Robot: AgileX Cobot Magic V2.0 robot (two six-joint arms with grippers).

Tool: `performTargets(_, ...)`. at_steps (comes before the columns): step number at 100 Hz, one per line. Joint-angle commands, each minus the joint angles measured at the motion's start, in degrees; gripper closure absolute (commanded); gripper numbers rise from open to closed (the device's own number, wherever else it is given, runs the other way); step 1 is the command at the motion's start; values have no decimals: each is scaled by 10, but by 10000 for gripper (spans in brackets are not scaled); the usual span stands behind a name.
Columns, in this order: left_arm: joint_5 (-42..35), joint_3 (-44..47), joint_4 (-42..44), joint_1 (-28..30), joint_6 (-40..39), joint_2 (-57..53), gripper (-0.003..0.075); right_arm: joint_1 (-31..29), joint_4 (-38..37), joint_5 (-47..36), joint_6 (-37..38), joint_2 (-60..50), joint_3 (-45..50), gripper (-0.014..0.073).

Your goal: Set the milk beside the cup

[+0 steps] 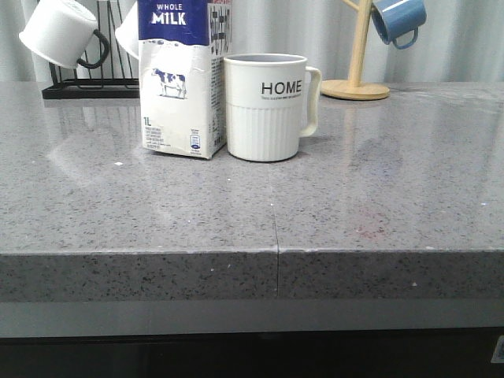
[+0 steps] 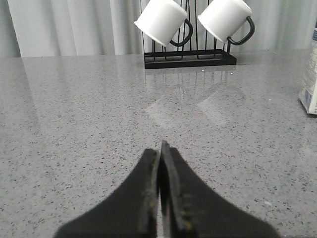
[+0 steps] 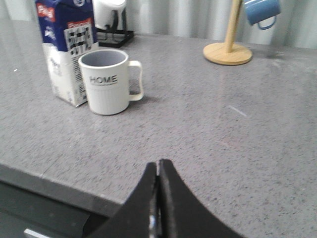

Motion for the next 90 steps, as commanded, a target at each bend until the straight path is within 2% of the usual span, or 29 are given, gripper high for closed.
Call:
performTargets(1, -50, 23, 0, 1, -6, -18, 741, -33, -7, -82, -2, 8, 5, 668)
performTargets(14, -50, 23, 0, 1, -6, -18, 741, -109, -4, -179, -2, 8, 70, 668)
performTargets(29, -50, 23, 0, 1, -6, -18, 741, -196, 16, -332, -2, 7, 153, 668)
performTargets(38, -50, 23, 0, 1, -6, -18, 741, -241, 35, -383, -2, 7, 195, 668)
performTargets(57, -50, 23, 0, 1, -6, -18, 741, -270, 52, -415, 2, -40, 269, 668)
performTargets(61, -50, 23, 0, 1, -6, -18, 741, -270, 51, -378, 2, -53, 268, 668)
performTargets(90, -50, 23, 0, 1, -6, -18, 741, -270, 46, -380, 2, -49, 268, 668)
